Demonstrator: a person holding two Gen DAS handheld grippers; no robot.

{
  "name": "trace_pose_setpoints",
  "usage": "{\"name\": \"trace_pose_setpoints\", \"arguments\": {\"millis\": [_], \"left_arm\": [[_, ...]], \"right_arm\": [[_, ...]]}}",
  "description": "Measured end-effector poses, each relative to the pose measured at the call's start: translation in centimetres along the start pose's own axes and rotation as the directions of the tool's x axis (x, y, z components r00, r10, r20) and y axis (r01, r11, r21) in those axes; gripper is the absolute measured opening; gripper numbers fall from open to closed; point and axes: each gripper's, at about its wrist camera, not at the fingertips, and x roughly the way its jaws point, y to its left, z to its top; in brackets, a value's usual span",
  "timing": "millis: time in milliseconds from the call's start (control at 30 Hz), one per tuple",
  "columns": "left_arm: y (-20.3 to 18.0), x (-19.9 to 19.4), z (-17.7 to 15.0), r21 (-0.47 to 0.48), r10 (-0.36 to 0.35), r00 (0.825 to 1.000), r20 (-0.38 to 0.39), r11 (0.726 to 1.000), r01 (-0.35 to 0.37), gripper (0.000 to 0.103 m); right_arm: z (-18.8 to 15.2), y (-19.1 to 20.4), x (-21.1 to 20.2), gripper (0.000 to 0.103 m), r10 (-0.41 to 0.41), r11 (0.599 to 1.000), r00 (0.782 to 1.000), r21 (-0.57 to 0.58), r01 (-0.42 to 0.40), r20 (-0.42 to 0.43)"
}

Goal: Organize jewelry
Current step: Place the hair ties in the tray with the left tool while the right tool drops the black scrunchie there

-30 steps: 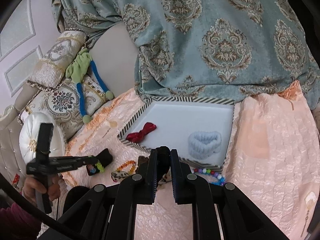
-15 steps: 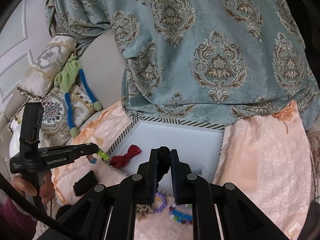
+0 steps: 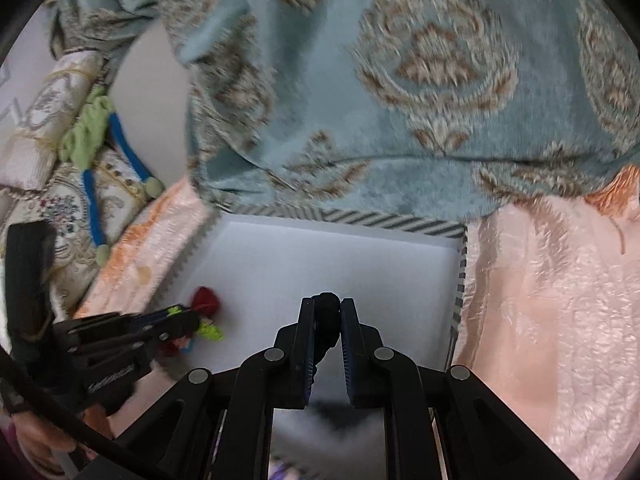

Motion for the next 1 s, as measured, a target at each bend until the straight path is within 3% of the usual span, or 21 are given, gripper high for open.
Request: {"name": "trace_pose_setpoints", "arguments": {"millis": [200, 233, 267, 300, 333, 367, 467, 667, 800, 1000], "left_arm": [[0.1, 2.7, -0.3, -0.002, 0.028, 0.999, -0.025, 1.000, -0.028, 0.011], [0.1, 3.0, -0.3, -0.005, 0.029, 0.999, -0.028, 1.000, -0.029, 0.012], [0.1, 3.2, -0.3, -0.010, 0.028, 0.999, -0.031, 1.000, -0.028, 0.015], [0.2, 3.4, -0.4, -0.015, 0.026, 0.999, -0.037, 1.000, -0.026, 0.017], [0.2, 3.6, -0.4, -0.019, 0.025, 0.999, -0.043, 0.999, -0.026, 0.028], [0.3, 3.6, -0.5, -0.027, 0.019, 0.999, -0.044, 0.999, -0.020, 0.039], [0.5, 3.0, -0.7, -0.054, 0.001, 1.000, -0.029, 0.999, -0.003, 0.047], [-0.1, -0.3, -1.3, -0.020, 0.046, 0.998, 0.031, 0.999, -0.045, 0.048], [-0.5, -3.6, -2.0, 0.027, 0.106, 0.990, 0.092, 0.994, -0.108, 0.048], [-0.4, -7.9, -3.6, 0.046, 0.151, 0.974, 0.166, 0.986, -0.161, 0.048]], "right_arm": [[0.1, -2.2, 3.7, 0.011, -0.100, 0.995, 0.992, -0.022, 0.099, -0.075], [0.0, -2.6, 4.0, 0.016, -0.119, 0.993, 0.989, -0.020, 0.117, -0.086], [-0.1, -2.9, 4.2, 0.023, -0.139, 0.990, 0.985, -0.013, 0.138, -0.101], [-0.3, -3.2, 4.3, 0.038, -0.149, 0.989, 0.982, -0.002, 0.150, -0.112], [-0.4, -3.3, 4.1, 0.043, -0.134, 0.991, 0.985, 0.010, 0.136, -0.110], [-0.6, -3.3, 3.6, 0.044, -0.107, 0.994, 0.989, 0.020, 0.110, -0.098], [-0.9, -2.3, 2.1, 0.044, -0.125, 0.992, 0.990, -0.019, 0.124, -0.066], [-1.5, 0.4, -1.8, 0.045, -0.077, 0.996, 0.997, -0.037, 0.077, 0.001], [-2.4, 2.6, -4.9, 0.065, -0.054, 0.998, 0.997, -0.032, 0.056, 0.059], [-3.7, 5.8, -7.8, 0.065, -0.066, 0.995, 0.992, -0.069, 0.073, 0.105]]}}
